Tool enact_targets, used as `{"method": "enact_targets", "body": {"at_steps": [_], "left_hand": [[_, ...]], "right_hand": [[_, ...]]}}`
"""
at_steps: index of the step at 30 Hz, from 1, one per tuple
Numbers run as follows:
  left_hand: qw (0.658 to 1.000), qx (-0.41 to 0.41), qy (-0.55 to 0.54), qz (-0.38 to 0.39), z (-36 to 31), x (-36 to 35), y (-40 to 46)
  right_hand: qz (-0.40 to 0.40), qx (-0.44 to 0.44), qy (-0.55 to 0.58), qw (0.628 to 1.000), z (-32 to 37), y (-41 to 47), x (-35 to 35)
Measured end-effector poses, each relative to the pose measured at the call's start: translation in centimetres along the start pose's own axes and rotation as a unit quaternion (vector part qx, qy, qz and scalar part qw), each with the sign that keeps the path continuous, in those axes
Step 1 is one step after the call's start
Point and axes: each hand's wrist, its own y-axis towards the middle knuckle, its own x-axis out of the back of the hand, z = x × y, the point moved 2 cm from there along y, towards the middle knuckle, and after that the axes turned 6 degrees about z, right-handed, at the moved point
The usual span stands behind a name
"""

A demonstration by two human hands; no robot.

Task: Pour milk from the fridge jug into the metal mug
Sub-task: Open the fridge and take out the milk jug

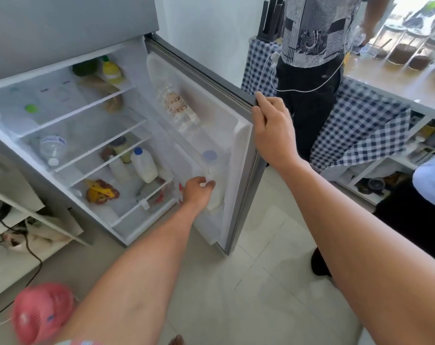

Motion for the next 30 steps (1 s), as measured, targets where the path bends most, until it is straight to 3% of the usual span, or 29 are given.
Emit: {"method": "enact_targets", "body": {"at_steps": [7,17,25,30], "left_hand": [[0.992,0.041,-0.122,-0.014,1.8,-1.8,1.6],[0.938,0.029,-0.338,-0.067,4.0,0.7,-2.3],[0.952,-0.004,-0.300,-0.054,1.5,6.7,-5.7],[0.965,-0.009,-0.244,-0.096,0.0,10.7,-8.0]], "right_hand": [[-0.047,-0.003,0.038,0.998,-0.3,0.0,-0.7],[-0.017,-0.028,0.055,0.998,0.4,-0.1,-0.1],[-0.003,-0.016,-0.020,1.000,1.8,-1.3,0.0],[-0.004,0.005,-0.039,0.999,4.5,-3.3,-1.2]]}}
